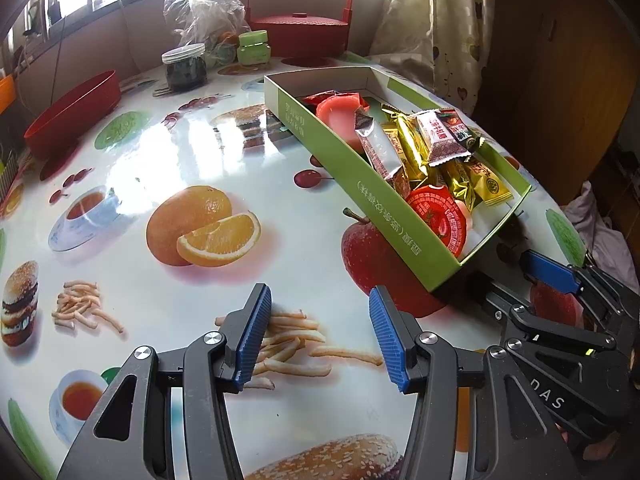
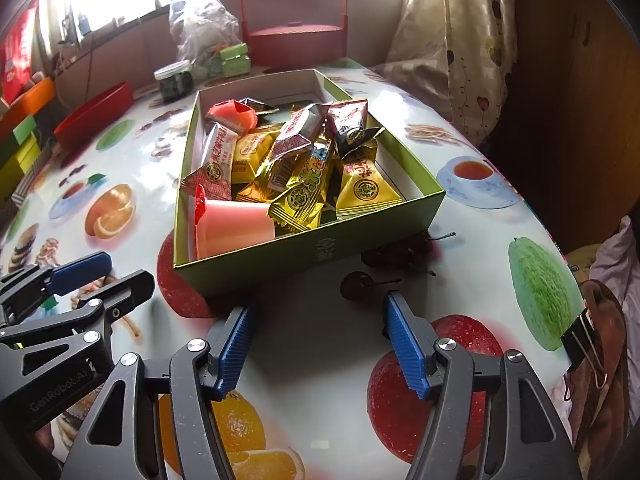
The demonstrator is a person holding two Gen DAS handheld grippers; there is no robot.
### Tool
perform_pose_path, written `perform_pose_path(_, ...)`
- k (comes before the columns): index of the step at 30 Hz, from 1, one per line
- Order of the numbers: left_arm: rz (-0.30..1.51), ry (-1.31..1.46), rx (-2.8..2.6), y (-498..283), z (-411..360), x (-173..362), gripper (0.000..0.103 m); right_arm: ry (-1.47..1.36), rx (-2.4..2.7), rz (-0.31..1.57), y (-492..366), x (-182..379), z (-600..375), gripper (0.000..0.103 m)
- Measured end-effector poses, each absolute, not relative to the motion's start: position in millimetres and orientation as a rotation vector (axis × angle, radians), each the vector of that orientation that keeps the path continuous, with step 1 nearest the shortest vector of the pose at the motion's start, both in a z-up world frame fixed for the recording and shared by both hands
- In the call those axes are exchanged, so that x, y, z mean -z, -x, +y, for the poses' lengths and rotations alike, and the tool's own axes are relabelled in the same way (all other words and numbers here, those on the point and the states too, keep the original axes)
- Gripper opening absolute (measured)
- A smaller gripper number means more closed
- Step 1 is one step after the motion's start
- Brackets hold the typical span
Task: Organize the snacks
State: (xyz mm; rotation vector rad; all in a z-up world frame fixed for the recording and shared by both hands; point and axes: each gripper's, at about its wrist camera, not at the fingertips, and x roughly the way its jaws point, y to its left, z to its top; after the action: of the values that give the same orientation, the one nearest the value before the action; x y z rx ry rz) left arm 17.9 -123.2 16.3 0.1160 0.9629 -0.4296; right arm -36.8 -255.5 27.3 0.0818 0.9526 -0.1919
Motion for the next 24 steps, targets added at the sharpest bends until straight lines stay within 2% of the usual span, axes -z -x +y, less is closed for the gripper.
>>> perform_pose_path(24,0.955,-0.116,0.427,-17.4,-123.5,-16.8,0.053,-0.085,0.198,0.946,37.8,-28.7,-256.7,0.065)
